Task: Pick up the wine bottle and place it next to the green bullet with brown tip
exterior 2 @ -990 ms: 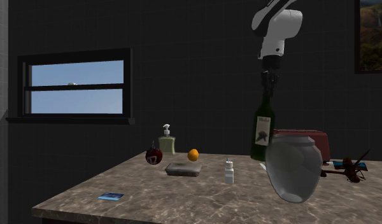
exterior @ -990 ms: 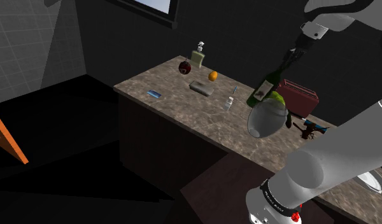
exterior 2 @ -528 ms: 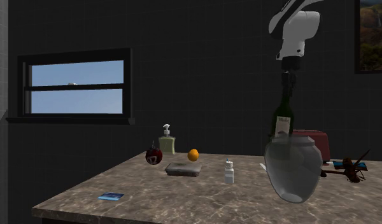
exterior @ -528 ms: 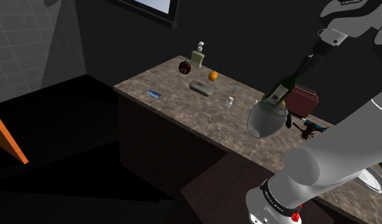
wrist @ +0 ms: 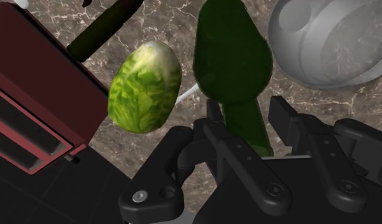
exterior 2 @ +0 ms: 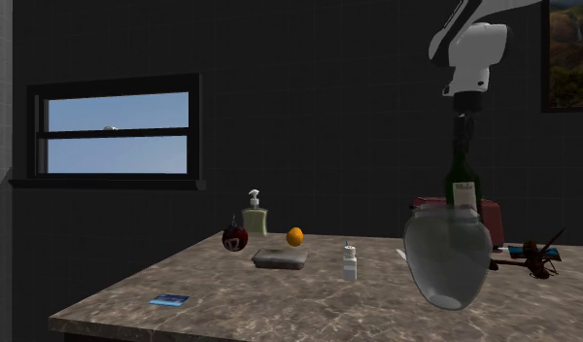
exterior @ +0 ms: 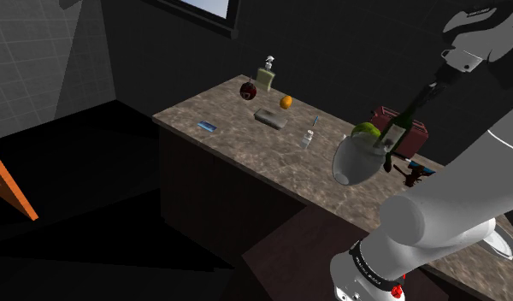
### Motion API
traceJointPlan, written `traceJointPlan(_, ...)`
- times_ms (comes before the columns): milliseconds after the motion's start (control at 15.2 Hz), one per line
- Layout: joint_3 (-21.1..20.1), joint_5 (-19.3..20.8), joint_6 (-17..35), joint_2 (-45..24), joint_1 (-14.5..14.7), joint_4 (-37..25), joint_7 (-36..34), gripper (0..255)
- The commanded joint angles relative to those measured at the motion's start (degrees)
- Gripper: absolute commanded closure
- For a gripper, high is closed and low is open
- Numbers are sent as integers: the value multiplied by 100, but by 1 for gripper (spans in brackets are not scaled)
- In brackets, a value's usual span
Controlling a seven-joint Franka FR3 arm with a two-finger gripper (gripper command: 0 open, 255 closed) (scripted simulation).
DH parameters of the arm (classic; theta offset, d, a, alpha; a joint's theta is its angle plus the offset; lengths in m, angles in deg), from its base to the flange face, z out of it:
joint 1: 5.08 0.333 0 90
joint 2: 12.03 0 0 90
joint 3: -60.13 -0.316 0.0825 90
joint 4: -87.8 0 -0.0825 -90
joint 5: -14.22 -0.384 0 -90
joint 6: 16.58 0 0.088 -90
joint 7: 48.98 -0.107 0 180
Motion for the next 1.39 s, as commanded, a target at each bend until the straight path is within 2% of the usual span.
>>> traceJointPlan(0, -1, 3, 169, 14, 2, 174, 16, 255)
traceJointPlan(990, -5, -178, 1298, -167, -13, 1178, 200, 255)
traceJointPlan(1320, -5, -178, 1298, -167, -13, 1178, 200, 255)
